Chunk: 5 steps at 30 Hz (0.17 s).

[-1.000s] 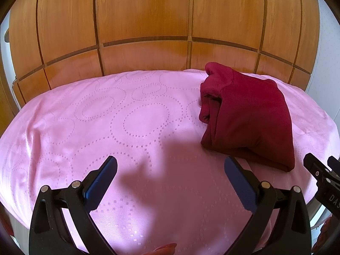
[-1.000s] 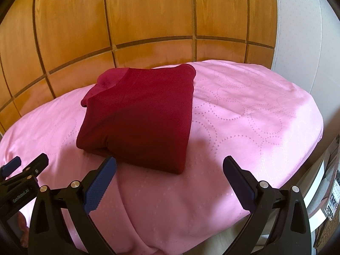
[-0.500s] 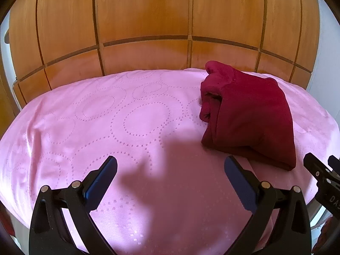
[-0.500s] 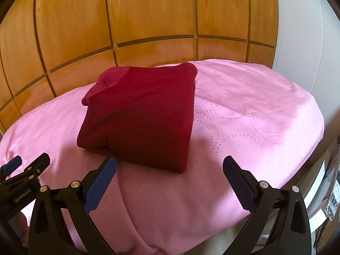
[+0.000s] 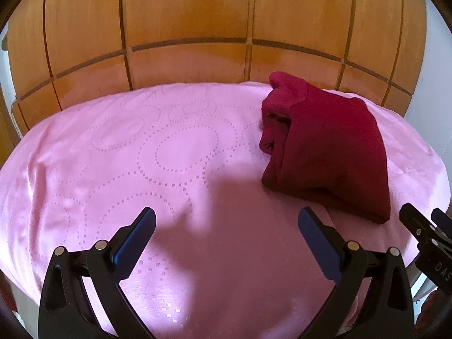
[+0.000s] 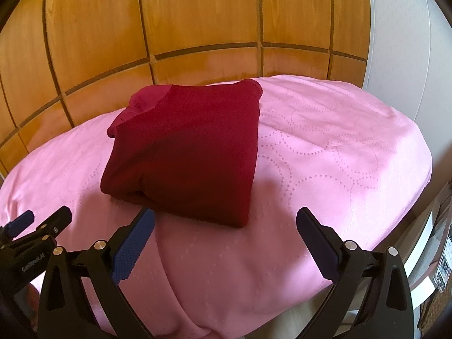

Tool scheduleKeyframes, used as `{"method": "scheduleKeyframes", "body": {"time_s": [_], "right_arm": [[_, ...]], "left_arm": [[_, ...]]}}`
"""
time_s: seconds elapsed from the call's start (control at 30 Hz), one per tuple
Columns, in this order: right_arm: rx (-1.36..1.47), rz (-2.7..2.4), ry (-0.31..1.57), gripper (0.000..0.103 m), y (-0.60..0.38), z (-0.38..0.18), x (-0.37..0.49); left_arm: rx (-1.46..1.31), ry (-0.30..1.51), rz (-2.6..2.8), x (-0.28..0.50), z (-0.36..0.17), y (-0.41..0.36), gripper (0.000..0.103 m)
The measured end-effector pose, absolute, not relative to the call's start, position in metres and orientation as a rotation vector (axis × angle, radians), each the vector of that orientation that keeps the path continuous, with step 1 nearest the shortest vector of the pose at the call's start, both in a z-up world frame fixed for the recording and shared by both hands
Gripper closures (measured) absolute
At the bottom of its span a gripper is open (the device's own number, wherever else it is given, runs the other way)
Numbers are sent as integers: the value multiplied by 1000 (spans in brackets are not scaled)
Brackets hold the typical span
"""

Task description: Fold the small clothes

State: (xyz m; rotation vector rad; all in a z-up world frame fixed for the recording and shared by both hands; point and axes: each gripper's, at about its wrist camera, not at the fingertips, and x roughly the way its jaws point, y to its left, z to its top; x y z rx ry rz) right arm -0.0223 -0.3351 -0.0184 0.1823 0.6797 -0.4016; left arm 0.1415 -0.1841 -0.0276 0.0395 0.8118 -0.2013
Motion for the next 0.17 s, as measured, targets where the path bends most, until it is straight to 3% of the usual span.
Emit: {"method": "scheduleKeyframes", "body": {"time_s": [0.17], "right_arm": [[207,-403,691,4,-344,-25,-17]], "left_arm": [[24,865,-148,165,-38,-162,2]]}}
